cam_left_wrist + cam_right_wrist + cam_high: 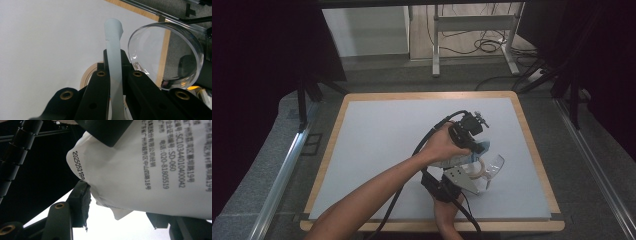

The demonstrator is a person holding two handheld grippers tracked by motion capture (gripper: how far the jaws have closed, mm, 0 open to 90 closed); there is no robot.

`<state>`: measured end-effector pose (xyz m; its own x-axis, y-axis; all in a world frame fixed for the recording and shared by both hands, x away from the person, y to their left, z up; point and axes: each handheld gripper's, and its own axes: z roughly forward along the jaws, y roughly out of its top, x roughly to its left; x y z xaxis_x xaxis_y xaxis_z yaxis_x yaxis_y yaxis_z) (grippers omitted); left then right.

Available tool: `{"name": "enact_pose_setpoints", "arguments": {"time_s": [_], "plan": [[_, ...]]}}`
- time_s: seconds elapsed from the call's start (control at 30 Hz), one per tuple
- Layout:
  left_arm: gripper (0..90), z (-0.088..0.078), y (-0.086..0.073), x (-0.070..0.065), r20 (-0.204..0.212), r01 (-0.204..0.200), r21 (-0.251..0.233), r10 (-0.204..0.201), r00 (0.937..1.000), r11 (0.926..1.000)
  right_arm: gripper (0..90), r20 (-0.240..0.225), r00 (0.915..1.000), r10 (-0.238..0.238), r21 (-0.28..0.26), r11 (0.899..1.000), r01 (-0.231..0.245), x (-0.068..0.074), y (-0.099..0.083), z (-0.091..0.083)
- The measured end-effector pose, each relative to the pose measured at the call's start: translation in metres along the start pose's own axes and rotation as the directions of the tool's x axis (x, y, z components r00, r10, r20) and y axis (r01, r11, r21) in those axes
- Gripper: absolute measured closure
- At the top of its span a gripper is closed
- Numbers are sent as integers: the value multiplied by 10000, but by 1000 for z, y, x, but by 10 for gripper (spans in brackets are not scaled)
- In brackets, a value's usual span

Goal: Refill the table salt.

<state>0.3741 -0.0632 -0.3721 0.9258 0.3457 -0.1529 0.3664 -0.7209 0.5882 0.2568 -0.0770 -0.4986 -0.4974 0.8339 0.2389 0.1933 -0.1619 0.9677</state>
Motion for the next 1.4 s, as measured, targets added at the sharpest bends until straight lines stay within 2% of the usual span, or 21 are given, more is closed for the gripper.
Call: {"name": "enact_pose_setpoints", "arguments": {"time_s": [1.4], "plan": [[900, -2, 1, -2, -4, -33, -6, 33, 10000, 10000, 441, 50, 9999, -141, -119, 9998, 142, 1, 2, 0]]}}
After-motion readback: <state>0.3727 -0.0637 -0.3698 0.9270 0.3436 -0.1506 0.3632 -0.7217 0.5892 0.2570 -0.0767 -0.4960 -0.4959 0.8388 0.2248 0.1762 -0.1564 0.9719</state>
